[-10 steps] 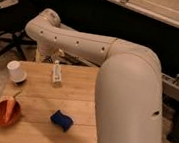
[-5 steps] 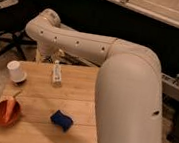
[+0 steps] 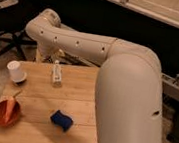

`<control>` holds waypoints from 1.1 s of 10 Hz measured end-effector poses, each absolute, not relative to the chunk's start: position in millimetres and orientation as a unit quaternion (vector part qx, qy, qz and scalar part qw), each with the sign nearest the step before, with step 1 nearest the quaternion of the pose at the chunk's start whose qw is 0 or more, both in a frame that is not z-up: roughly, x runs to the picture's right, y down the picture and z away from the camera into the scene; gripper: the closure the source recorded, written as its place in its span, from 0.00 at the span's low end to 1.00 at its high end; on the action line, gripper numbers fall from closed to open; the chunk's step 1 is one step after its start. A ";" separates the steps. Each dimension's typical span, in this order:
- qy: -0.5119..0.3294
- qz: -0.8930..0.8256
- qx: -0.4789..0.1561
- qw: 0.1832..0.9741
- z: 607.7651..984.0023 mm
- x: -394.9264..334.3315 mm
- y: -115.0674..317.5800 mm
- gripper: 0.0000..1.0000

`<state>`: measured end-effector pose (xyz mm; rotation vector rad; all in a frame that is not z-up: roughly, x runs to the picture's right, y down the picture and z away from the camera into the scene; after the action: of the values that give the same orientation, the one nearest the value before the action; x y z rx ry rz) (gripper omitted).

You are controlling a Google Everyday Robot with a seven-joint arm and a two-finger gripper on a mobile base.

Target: Place the pepper on the white sponge

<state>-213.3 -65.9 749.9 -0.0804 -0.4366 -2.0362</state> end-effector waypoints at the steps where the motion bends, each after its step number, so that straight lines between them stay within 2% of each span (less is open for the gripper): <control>1: -0.181 -0.844 -0.033 0.505 749.9 -213.2 -65.9 0.20; 11: -0.190 -0.836 -0.023 0.515 746.7 -228.8 -55.3 0.20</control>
<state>-228.8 -55.3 746.7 -0.0553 -0.4558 -2.0079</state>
